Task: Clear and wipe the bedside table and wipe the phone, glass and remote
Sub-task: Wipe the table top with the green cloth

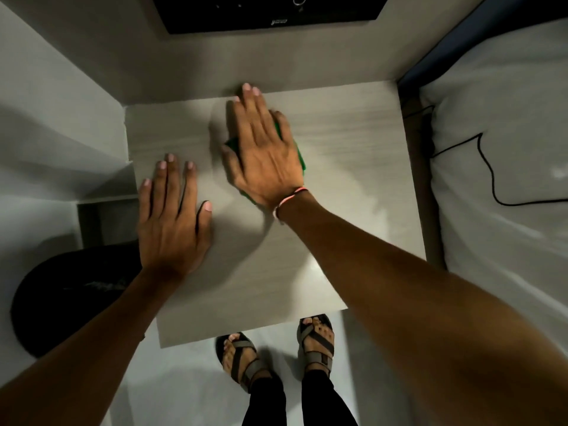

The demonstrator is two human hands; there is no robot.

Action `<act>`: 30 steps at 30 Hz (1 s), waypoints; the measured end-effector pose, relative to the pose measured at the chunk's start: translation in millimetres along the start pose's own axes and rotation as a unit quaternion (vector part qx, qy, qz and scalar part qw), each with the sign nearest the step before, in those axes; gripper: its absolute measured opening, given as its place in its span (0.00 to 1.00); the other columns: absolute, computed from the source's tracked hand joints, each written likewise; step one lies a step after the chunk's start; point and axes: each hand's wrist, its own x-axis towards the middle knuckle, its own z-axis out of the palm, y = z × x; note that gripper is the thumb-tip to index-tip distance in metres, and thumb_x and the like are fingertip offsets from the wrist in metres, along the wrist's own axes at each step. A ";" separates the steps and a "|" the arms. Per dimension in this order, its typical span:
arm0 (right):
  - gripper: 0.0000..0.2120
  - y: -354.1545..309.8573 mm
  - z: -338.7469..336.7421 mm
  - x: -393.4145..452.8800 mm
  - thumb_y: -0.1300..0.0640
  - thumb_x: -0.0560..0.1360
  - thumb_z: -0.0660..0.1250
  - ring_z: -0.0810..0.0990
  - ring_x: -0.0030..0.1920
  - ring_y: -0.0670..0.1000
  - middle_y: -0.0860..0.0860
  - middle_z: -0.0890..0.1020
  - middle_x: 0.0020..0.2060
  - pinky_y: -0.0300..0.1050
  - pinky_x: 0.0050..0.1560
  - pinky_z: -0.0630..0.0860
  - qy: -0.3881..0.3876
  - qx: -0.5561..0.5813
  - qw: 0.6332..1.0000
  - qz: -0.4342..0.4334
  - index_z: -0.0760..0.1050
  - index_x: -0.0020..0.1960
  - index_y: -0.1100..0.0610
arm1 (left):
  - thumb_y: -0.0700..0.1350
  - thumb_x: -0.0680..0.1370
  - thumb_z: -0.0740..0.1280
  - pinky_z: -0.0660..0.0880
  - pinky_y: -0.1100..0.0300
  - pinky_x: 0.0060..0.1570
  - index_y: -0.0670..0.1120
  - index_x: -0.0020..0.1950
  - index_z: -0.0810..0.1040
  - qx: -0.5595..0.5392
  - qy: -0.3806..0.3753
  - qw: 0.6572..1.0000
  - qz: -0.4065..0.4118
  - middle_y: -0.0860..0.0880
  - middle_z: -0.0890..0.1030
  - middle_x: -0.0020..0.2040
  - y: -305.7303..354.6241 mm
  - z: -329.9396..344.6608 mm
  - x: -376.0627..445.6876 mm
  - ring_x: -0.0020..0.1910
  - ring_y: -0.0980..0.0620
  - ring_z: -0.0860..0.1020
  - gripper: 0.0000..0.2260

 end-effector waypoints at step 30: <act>0.19 13.9 -7.2 46.7 0.42 0.74 0.65 0.73 0.55 0.59 0.58 0.74 0.54 0.53 0.58 0.69 0.132 0.100 0.966 0.199 0.76 0.50 0.58 | 0.52 0.84 0.49 0.53 0.42 0.78 0.40 0.81 0.51 -0.022 -0.016 1.000 -0.011 0.39 0.52 0.82 4.1 -7.9 1.1 0.82 0.43 0.50 0.28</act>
